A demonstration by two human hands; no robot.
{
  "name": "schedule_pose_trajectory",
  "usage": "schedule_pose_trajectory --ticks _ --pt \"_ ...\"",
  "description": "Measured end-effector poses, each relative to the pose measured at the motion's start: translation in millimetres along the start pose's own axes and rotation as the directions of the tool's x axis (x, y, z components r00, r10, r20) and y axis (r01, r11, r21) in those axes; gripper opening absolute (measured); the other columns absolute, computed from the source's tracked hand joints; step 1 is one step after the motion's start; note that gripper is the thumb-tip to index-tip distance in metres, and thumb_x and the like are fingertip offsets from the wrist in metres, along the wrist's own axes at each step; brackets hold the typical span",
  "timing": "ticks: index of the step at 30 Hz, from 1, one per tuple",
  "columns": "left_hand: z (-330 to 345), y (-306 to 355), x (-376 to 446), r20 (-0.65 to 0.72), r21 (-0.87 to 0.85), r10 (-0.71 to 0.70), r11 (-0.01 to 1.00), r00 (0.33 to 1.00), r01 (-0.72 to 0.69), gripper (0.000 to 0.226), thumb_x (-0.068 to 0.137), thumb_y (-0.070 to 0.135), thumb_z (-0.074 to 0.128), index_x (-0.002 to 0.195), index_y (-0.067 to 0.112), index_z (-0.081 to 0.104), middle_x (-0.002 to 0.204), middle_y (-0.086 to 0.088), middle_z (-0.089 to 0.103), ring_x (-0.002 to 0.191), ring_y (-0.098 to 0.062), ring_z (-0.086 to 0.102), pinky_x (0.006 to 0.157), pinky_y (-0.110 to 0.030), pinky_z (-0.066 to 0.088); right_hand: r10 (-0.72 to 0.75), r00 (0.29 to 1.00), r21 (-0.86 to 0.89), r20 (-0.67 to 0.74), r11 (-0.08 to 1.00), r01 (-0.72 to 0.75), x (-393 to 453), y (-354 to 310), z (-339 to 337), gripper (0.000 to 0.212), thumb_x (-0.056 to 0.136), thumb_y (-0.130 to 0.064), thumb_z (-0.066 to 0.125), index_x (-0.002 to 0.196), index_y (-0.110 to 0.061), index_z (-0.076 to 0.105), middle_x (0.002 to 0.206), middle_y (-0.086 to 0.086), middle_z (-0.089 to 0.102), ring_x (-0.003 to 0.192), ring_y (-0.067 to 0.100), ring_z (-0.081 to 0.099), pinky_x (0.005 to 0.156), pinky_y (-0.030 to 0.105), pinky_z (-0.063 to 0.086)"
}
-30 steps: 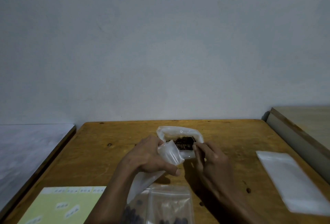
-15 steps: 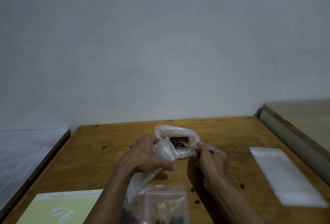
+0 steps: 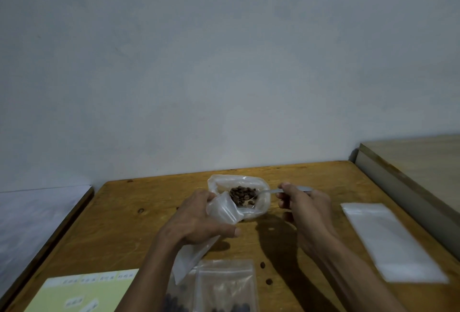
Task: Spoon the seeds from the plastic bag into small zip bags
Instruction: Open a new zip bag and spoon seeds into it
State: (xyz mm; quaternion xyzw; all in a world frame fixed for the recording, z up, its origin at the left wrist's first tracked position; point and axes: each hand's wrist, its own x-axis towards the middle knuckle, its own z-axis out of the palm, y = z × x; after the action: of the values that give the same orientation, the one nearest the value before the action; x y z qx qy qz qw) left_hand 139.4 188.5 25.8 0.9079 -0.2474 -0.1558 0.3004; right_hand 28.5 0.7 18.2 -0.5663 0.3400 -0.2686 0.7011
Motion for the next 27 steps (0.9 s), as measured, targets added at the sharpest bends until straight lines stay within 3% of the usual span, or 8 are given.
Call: schedule_pose_trajectory --ticks 4,8,13,15,17,20,23,27 --pt "1 -1 0 0.000 -0.039 0.019 0.999 1.000 -0.019 0.104 0.059 0.054 0.090 0.145 0.025 0.040 0.128 0.006 0.047 0.112 -0.015 0.052 0.093 -0.038 0.053 -0.064 0.993 -0.057 0.102 0.996 0.071 -8 -1 2 0.018 0.094 -0.024 0.067 0.090 -0.009 0.075 0.077 0.008 0.073 0.067 0.016 0.064 0.058 0.030 0.048" --pt "1 -2 2 -0.004 -0.035 0.042 0.999 0.999 -0.042 0.110 0.061 0.057 0.089 0.150 0.022 0.036 0.147 0.001 0.044 0.116 -0.013 0.046 0.093 -0.032 0.047 -0.327 0.917 -0.271 0.230 0.883 0.383 -15 3 4 0.014 0.093 -0.032 0.067 0.087 -0.023 0.076 0.071 -0.002 0.072 0.063 0.006 0.066 0.054 0.017 0.049" --pt "-2 -6 2 0.018 -0.065 0.022 0.998 1.000 -0.021 0.109 0.056 0.054 0.092 0.146 0.025 0.039 0.125 0.009 0.045 0.112 -0.015 0.052 0.085 -0.030 0.050 -0.544 0.823 -0.432 0.162 0.711 0.555 -6 13 0 0.008 0.097 -0.028 0.063 0.095 -0.029 0.070 0.079 -0.017 0.067 0.069 -0.003 0.062 0.057 0.008 0.047" --pt "-2 -7 2 0.031 -0.064 0.022 0.998 0.999 -0.020 0.111 0.053 0.055 0.093 0.146 0.027 0.039 0.128 0.009 0.048 0.114 -0.016 0.053 0.090 -0.034 0.053 -0.505 0.844 -0.538 0.181 0.667 0.515 1 32 6 0.014 0.098 -0.031 0.060 0.107 -0.029 0.071 0.090 -0.015 0.068 0.081 -0.002 0.062 0.064 0.011 0.050" --pt "-1 -5 2 0.033 -0.059 0.032 0.998 0.999 -0.031 0.110 0.053 0.054 0.093 0.145 0.029 0.039 0.127 0.009 0.048 0.114 -0.015 0.053 0.090 -0.033 0.053 -0.417 0.902 -0.519 0.112 0.750 0.411 5 50 15 0.018 0.098 -0.033 0.058 0.105 -0.024 0.072 0.094 -0.009 0.070 0.086 0.007 0.066 0.072 0.023 0.056" --pt "0 -1 0 0.021 -0.057 0.070 0.996 0.997 -0.069 0.107 0.053 0.053 0.094 0.144 0.030 0.040 0.127 0.011 0.048 0.112 -0.012 0.052 0.085 -0.028 0.052 -0.179 0.984 -0.312 -0.021 0.936 0.163 6 56 27 0.021 0.098 -0.029 0.060 0.085 -0.017 0.070 0.079 0.001 0.071 0.072 0.016 0.069 0.057 0.025 0.054" --pt "-2 -1 1 0.017 -0.064 0.069 0.996 0.997 -0.068 0.109 0.053 0.052 0.094 0.145 0.028 0.040 0.123 0.013 0.046 0.110 -0.010 0.052 0.085 -0.027 0.052 0.036 0.996 -0.152 -0.083 0.987 -0.048 5 51 31 0.021 0.096 -0.028 0.064 0.082 -0.013 0.070 0.079 0.004 0.071 0.072 0.016 0.067 0.055 0.027 0.048" --pt "-3 -5 2 0.016 -0.068 0.056 0.996 0.998 -0.055 0.108 0.056 0.049 0.094 0.146 0.025 0.040 0.120 0.011 0.047 0.106 -0.010 0.053 0.074 -0.021 0.047 0.068 0.989 -0.037 -0.133 0.997 -0.073 14 42 23 0.016 0.094 -0.022 0.068 0.081 -0.013 0.073 0.079 0.008 0.074 0.073 0.022 0.068 0.062 0.032 0.050"
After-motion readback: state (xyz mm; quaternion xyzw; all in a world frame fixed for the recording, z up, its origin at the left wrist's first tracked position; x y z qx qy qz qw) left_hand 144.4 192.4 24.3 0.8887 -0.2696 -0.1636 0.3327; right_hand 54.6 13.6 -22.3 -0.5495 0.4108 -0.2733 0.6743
